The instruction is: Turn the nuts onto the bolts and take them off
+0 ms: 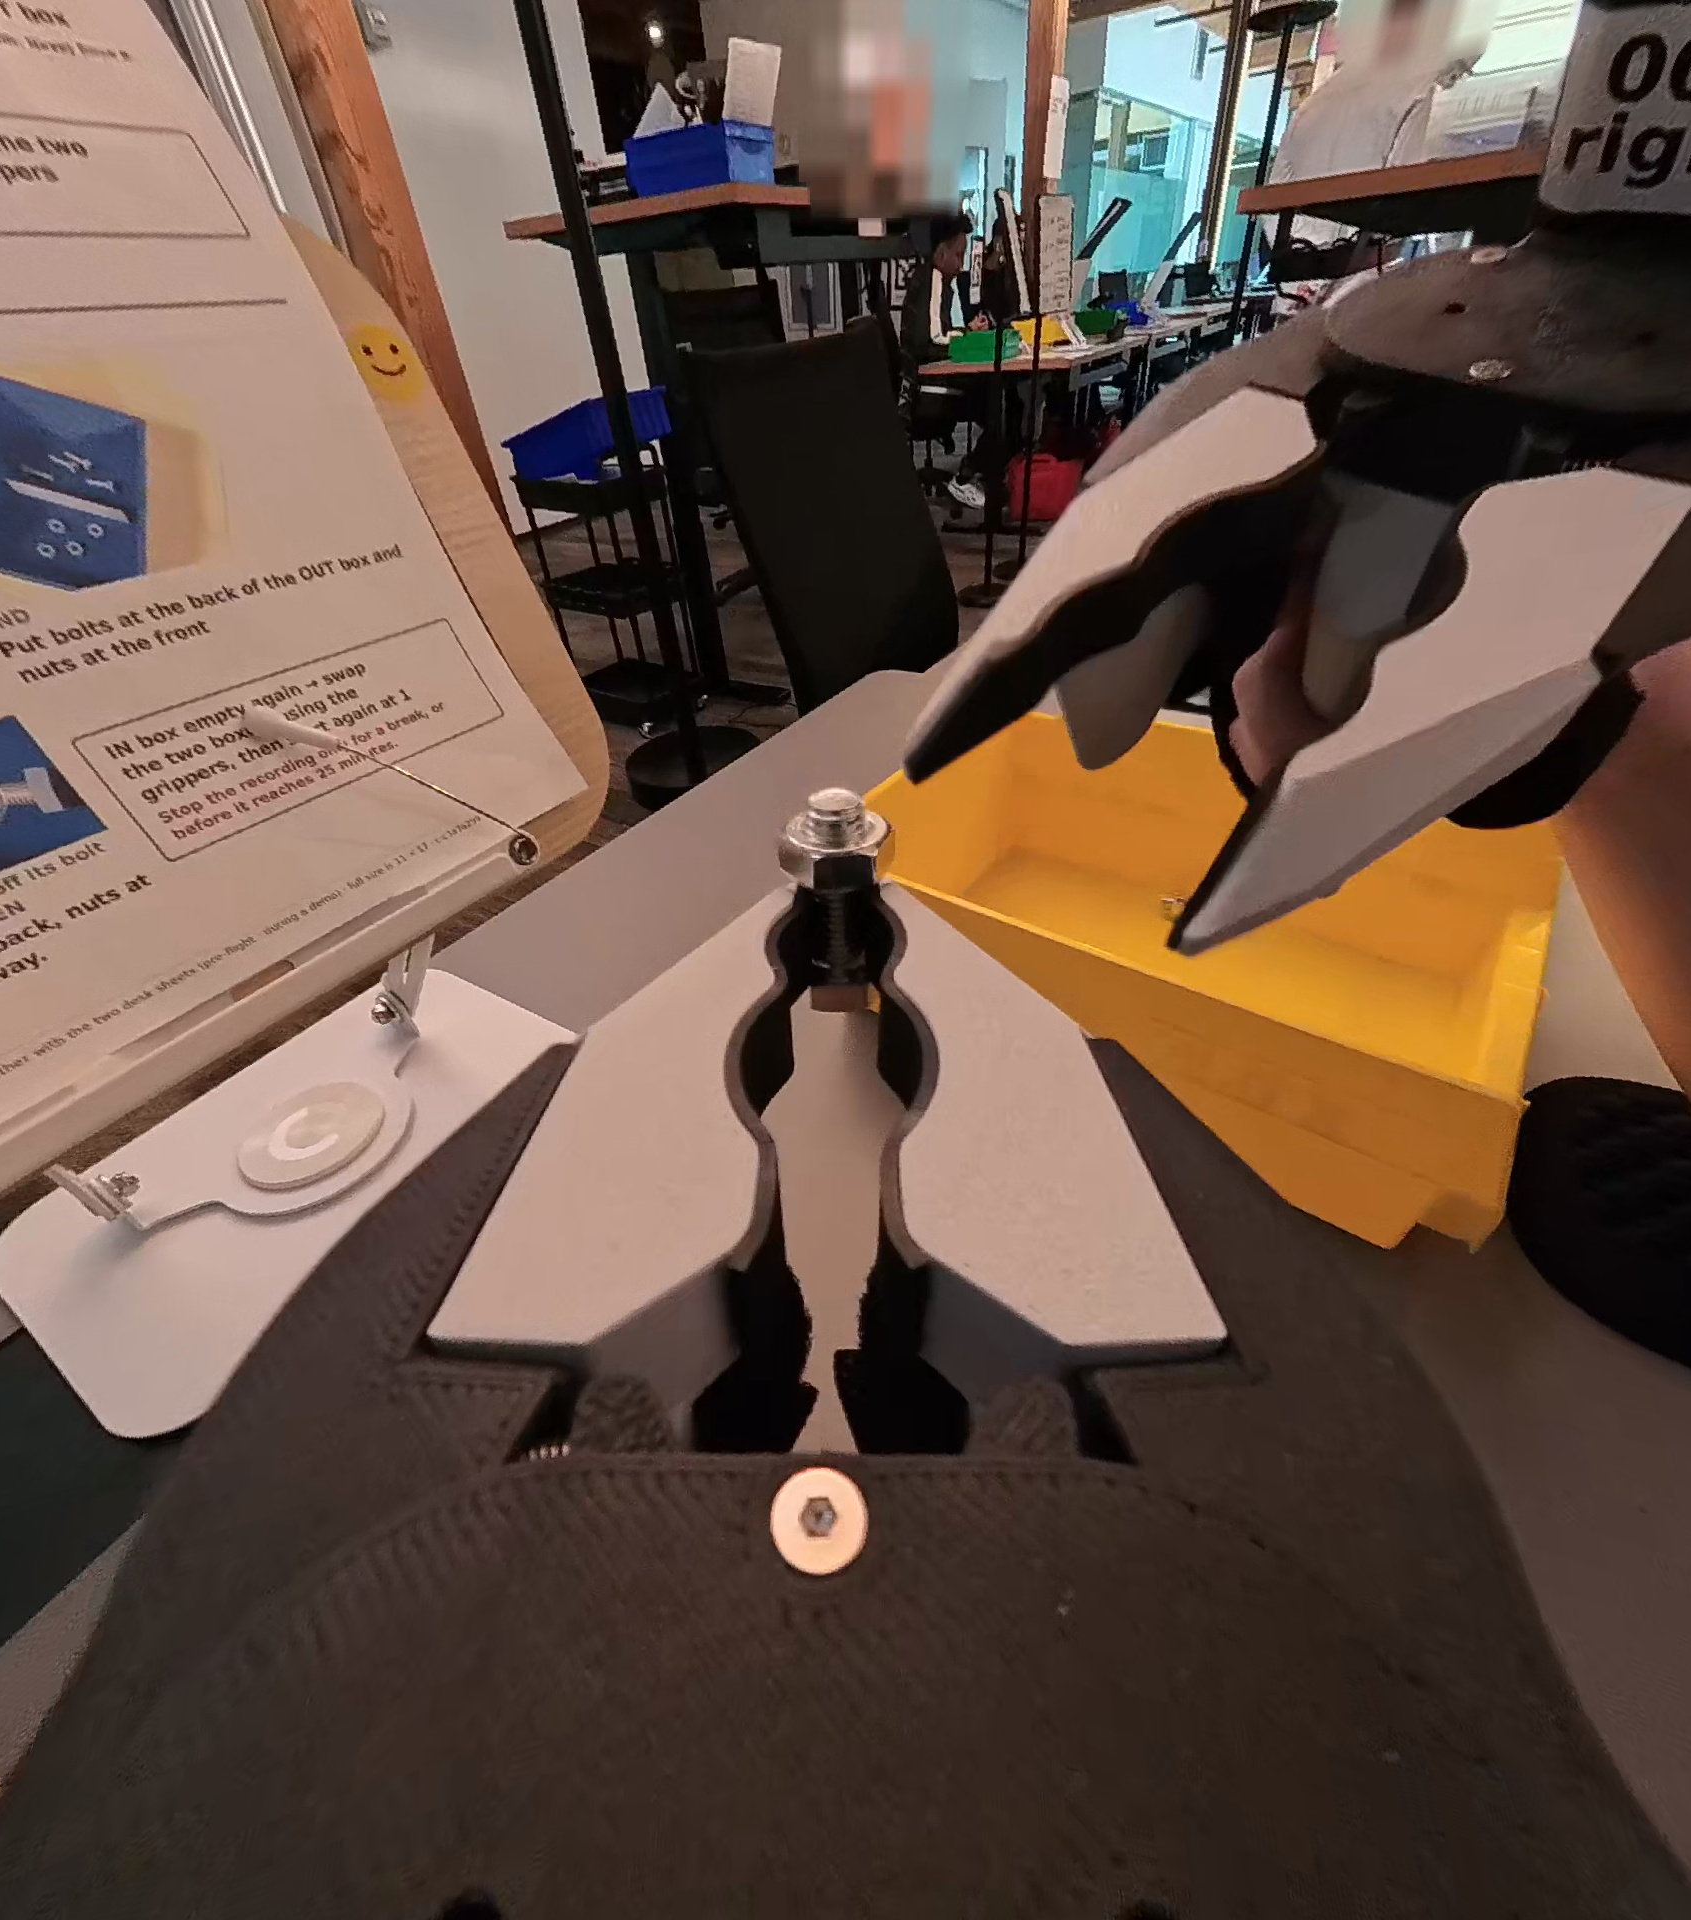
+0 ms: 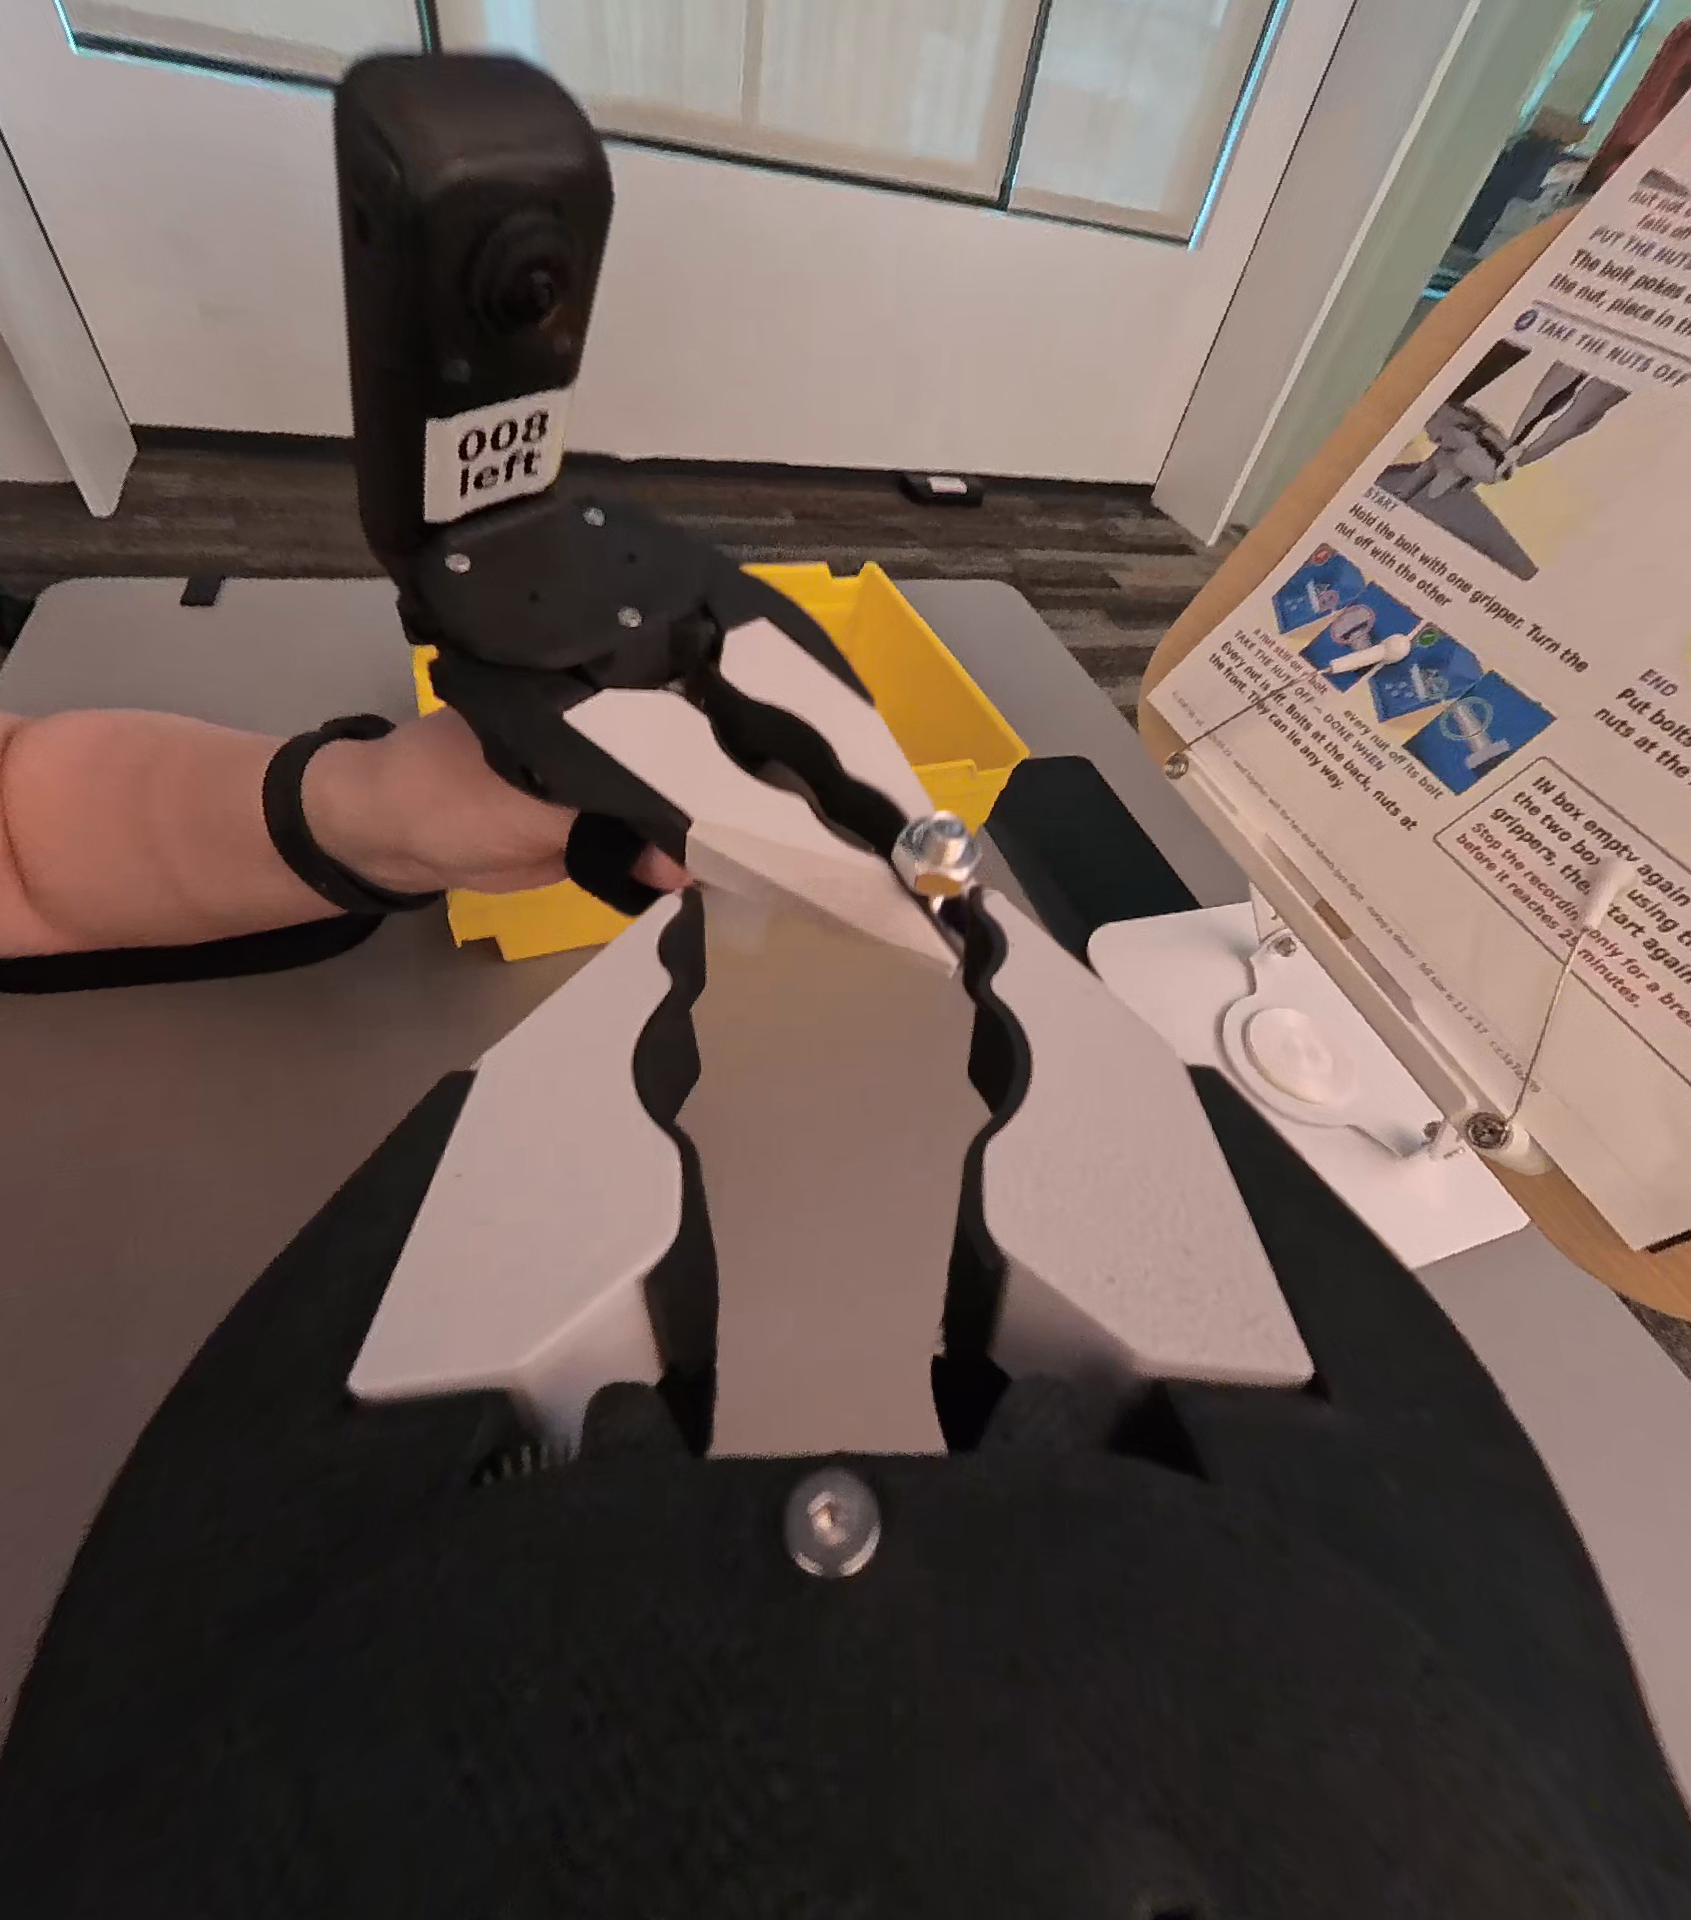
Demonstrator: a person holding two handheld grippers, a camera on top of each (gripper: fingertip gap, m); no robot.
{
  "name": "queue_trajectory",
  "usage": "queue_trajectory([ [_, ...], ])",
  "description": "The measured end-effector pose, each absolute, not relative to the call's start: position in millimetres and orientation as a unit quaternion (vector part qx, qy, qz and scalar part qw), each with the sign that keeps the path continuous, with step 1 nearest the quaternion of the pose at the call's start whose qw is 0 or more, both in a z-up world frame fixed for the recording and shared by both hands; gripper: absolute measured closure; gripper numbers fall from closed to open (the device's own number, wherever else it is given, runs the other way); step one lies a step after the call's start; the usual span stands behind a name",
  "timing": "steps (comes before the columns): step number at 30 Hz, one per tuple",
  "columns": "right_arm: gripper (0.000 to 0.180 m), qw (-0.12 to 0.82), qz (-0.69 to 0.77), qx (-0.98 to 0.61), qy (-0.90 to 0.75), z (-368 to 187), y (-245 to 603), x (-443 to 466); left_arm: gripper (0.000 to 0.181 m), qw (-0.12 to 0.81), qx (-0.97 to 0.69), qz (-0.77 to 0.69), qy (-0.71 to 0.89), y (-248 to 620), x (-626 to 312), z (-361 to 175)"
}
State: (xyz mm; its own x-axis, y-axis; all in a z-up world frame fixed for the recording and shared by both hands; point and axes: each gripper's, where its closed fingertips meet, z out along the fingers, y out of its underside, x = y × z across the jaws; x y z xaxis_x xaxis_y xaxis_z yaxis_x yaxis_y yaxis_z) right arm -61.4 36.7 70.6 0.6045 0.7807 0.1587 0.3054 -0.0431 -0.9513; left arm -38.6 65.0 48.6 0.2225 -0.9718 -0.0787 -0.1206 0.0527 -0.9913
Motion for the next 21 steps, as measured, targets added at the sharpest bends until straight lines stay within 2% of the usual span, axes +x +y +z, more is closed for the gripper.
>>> queue_trajectory([
  [8,0.133,0.596,0.250,-0.671,-0.363,83.4,39.8,-59.7,0.174,0.536,-0.558,-0.401,0.490,58.1,-35.9,49.5],
  [14,0.154,0.616,0.266,-0.657,-0.344,91.4,42.0,-57.5,0.174,0.539,-0.550,-0.403,0.494,53.0,-36.2,53.9],
  [21,0.160,0.613,0.278,-0.660,-0.333,87.0,47.0,-57.7,0.174,0.537,-0.543,-0.403,0.504,46.7,-33.9,53.9],
])
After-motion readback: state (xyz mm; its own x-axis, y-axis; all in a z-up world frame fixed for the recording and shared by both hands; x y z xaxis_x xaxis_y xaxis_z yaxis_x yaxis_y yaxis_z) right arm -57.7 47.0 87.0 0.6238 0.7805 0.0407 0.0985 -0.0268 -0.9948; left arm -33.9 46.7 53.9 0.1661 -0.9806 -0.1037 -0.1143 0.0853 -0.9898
